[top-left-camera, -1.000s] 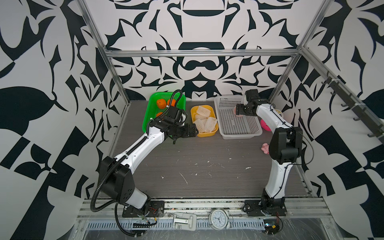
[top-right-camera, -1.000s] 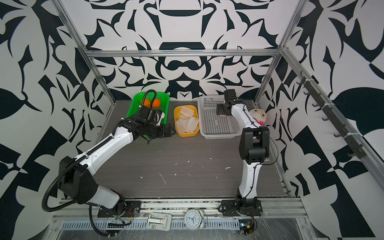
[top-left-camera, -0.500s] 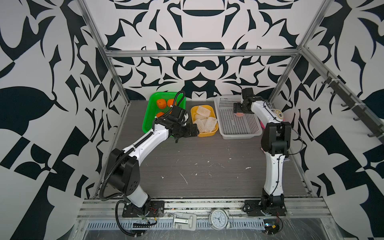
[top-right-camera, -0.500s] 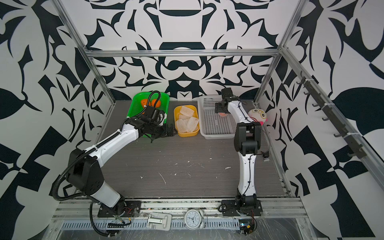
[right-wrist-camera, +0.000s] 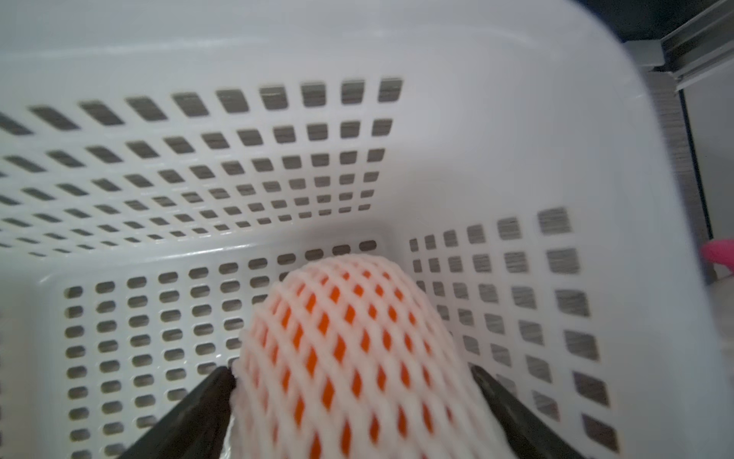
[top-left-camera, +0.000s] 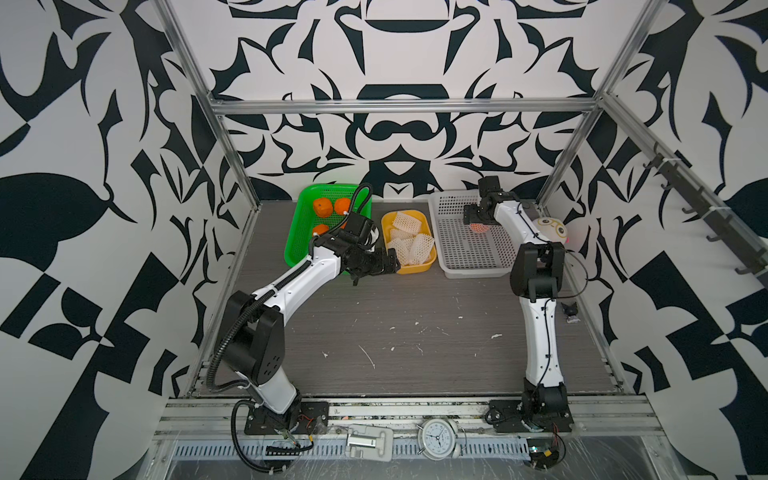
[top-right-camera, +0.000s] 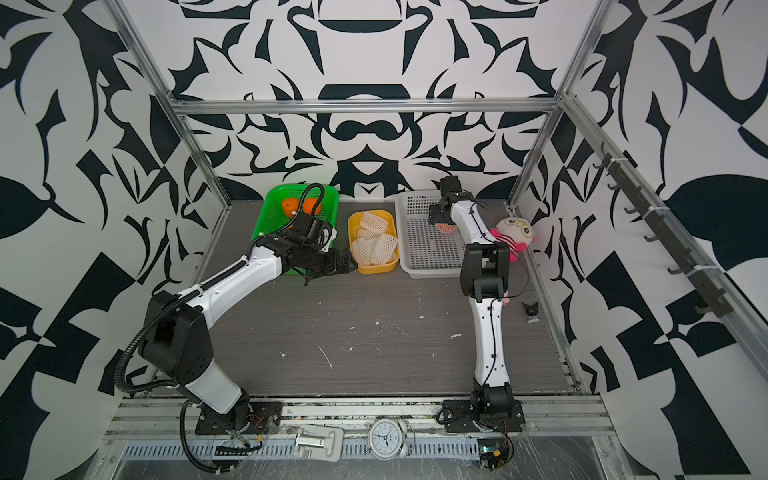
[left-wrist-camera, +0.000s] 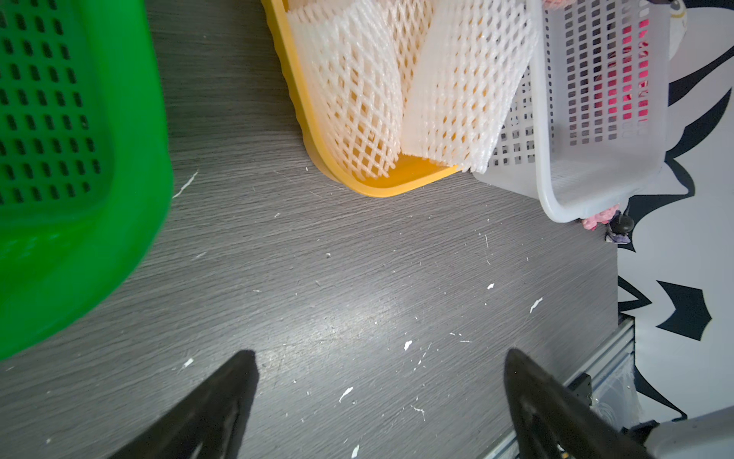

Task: Remove foam nets from oranges
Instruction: Pick up the orange from the basket.

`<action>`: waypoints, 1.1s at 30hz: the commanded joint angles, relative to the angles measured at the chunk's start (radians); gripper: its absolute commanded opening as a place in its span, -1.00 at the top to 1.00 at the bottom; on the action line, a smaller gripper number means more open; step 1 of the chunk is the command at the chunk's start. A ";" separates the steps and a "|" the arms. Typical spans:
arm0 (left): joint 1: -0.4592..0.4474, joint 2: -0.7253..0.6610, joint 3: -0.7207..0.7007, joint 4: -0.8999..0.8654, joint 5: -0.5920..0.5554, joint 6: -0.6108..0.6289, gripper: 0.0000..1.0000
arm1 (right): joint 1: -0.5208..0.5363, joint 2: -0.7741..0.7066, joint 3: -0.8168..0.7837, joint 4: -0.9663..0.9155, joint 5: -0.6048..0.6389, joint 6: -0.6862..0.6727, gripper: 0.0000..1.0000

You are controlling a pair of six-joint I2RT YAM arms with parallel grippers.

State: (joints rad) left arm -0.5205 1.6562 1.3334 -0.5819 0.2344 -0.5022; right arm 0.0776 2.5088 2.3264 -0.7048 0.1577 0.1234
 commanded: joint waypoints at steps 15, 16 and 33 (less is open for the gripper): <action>-0.001 0.024 0.033 0.006 0.022 -0.012 -0.99 | -0.006 0.006 0.040 0.008 -0.046 0.016 -0.65; -0.001 0.025 0.033 0.007 0.024 -0.012 -0.99 | -0.006 -0.006 0.028 0.015 -0.051 0.015 -0.64; 0.001 -0.002 0.026 -0.058 0.069 0.004 -0.99 | 0.003 -0.223 -0.176 -0.091 -0.134 -0.015 -0.40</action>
State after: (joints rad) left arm -0.5201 1.6638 1.3396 -0.5949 0.2611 -0.5011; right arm 0.0738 2.3760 2.1792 -0.7254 0.0559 0.1219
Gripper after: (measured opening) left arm 0.994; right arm 0.747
